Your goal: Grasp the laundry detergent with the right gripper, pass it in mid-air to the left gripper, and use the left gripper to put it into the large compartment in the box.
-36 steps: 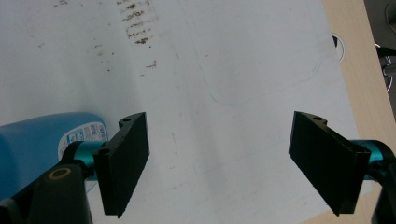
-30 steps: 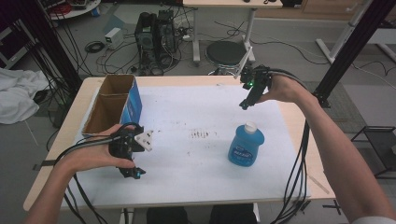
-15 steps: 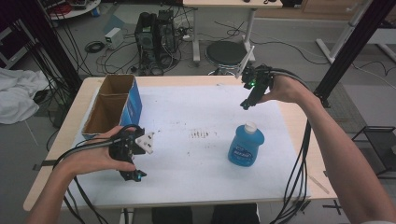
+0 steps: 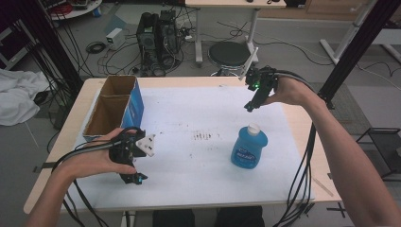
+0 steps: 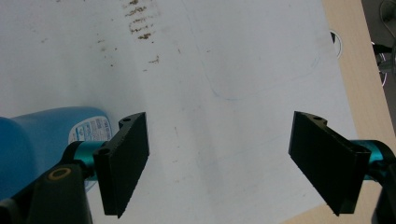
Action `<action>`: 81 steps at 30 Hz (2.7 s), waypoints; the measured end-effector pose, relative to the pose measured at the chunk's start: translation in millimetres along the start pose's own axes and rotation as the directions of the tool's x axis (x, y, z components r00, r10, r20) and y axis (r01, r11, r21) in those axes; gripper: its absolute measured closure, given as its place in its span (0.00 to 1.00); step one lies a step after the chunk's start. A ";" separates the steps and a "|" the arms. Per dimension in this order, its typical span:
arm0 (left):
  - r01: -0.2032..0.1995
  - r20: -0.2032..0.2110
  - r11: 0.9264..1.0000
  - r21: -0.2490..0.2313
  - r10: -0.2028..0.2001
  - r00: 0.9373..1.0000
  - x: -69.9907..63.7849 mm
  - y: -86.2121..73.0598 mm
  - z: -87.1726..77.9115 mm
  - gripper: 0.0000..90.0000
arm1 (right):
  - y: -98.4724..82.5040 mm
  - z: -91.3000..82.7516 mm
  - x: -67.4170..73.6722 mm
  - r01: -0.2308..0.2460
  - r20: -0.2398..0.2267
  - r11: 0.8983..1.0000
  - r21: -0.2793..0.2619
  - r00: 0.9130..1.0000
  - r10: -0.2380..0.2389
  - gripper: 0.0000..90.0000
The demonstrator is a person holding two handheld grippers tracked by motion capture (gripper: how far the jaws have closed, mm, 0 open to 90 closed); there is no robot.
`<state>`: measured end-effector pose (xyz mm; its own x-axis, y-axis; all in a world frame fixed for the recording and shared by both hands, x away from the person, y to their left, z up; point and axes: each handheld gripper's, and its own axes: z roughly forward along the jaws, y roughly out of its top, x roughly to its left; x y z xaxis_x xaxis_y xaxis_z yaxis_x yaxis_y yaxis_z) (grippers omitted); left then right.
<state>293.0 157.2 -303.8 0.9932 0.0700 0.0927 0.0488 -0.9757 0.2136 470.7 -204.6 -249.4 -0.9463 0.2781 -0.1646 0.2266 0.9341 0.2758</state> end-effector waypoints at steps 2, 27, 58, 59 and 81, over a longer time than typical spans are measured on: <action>0.004 0.010 1.000 -0.008 -0.004 1.000 -0.6 0.4 1.1 0.21 | -0.9 -1.2 0.7 -0.002 0.004 1.000 -0.002 1.000 0.002 0.22; 0.010 0.018 0.999 -0.034 -0.010 1.000 -7.1 1.6 4.5 0.21 | -42.8 -34.9 35.4 -0.073 0.036 0.995 0.069 0.997 0.071 0.22; 0.026 0.018 0.998 -0.050 -0.026 1.000 -3.3 1.2 10.6 0.21 | -59.1 -17.7 97.4 -0.093 -0.087 0.995 -0.023 0.992 0.091 0.22; 0.026 0.020 0.999 -0.043 -0.025 0.999 -3.3 0.9 10.3 0.21 | -60.4 -15.5 98.2 -0.100 -0.090 0.994 -0.034 0.991 0.097 0.22; 0.011 0.027 0.999 -0.039 -0.010 1.000 -1.1 1.5 12.4 0.21 | -80.4 25.5 113.7 -0.206 -0.149 0.962 -0.181 0.972 0.180 0.22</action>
<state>293.2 153.1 -315.6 0.9952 0.0738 0.0640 0.0554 -0.9660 0.2525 350.8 -242.3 -314.5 -0.9136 0.4055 0.0311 0.3713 0.8005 0.4704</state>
